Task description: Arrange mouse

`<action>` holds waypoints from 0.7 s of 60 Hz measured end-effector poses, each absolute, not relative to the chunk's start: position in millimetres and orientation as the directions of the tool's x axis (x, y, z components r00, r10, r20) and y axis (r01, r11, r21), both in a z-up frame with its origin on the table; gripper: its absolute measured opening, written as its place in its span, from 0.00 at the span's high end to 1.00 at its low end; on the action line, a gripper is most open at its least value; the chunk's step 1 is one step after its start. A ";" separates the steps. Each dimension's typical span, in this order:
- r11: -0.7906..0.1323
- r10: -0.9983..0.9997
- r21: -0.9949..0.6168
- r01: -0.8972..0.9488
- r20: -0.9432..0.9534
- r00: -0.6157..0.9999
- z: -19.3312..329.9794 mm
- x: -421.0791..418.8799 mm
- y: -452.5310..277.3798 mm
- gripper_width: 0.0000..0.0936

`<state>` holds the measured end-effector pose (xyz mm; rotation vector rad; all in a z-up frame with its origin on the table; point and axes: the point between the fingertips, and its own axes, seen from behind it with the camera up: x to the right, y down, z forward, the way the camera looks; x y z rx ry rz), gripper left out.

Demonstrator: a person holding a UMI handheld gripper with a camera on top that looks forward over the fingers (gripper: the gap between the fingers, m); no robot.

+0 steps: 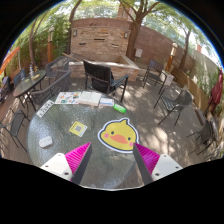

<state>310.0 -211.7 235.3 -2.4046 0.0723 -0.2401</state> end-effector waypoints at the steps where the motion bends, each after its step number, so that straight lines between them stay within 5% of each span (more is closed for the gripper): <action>1: -0.748 -0.121 -0.663 0.011 0.153 0.981 235.1 310.3 -212.5 0.08; 22: -0.726 -0.191 -0.687 -0.023 0.169 0.967 194.8 285.2 -261.0 0.08; 42: -0.692 -0.097 -0.719 -0.059 0.011 0.995 59.6 80.5 -279.0 0.08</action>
